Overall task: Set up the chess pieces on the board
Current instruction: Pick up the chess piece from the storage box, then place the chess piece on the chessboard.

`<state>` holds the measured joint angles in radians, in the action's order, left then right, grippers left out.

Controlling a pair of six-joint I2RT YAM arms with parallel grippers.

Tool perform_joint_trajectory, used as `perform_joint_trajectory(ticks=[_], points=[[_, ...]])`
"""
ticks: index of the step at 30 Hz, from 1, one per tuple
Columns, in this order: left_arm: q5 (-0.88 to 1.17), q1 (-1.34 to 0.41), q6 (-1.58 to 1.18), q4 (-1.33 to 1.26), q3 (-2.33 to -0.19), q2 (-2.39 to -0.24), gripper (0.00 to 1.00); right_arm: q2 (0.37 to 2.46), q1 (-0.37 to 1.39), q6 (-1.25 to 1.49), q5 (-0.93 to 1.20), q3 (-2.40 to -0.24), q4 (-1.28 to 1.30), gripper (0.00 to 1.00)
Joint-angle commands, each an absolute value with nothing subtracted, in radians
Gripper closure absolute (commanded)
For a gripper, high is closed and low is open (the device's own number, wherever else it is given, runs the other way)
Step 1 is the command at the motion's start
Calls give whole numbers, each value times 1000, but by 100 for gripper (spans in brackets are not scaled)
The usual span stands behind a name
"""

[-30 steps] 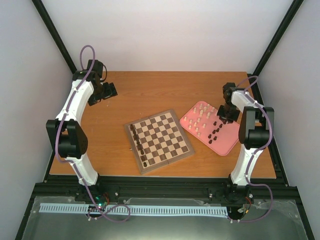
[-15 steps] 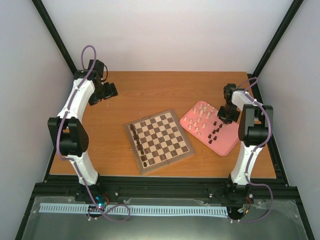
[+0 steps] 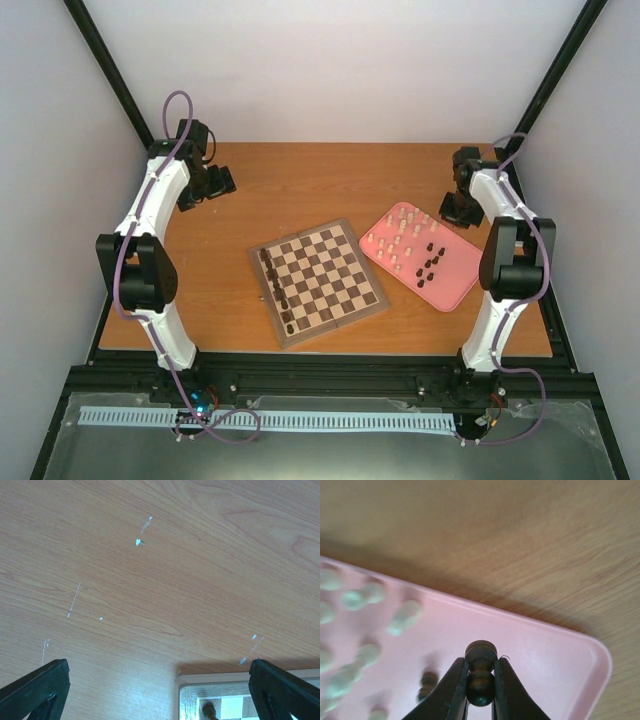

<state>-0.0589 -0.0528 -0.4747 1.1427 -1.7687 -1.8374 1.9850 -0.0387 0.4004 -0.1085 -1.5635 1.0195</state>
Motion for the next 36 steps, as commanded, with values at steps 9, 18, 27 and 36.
perform_joint_trajectory(ticks=[9, 18, 27, 36], points=[[-53, -60, -470, 1154, -1800, -1826, 0, 2048, 399, 353, -158, -2064, 1287, 97], [-40, -60, -477, 1136, -1746, -1780, 0, 2365, 675, 277, -24, -2465, 1400, 97], [-40, -59, -476, 1126, -1697, -1742, 0, 2403, 809, 194, 36, -2428, 1270, 97], [-40, -59, -477, 1121, -1668, -1704, 0, 2450, 845, 159, 114, -2408, 1190, 97]])
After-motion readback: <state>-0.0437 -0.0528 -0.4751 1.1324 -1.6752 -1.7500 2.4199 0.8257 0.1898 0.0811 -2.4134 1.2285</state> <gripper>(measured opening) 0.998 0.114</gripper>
